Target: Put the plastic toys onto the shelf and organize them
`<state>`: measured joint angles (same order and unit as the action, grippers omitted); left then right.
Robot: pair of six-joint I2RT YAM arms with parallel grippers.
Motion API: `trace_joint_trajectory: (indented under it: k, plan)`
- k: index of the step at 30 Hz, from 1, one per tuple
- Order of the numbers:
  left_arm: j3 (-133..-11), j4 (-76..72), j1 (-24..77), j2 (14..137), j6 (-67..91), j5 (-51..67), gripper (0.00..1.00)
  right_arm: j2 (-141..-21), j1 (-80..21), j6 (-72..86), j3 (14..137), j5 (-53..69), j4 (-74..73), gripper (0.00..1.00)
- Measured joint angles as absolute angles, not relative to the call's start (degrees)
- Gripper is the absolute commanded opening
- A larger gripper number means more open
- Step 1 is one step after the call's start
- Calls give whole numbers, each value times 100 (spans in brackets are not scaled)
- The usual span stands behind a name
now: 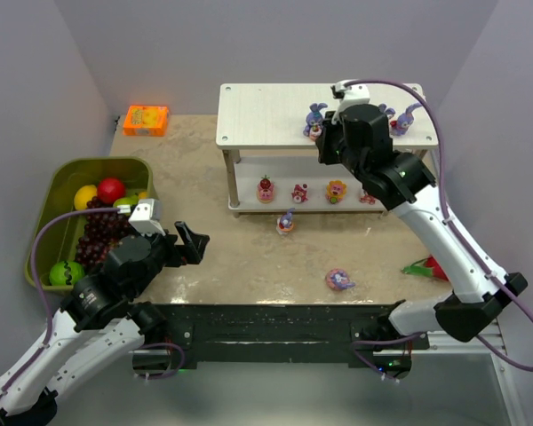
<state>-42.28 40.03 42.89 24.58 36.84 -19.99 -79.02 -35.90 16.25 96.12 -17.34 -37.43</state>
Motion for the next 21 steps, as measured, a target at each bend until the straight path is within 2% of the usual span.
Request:
trace_joint_trajectory:
  k: [11,21]
  plan:
    - [-4228,4005,4289,2458,3684,-1999,100,-7008,-3568,1577,9581,-2615,-4143,0]
    - [-4228,4005,4289,2458,3684,-1999,99,-7240,-3350,1553,9588,-3011,-4329,0]
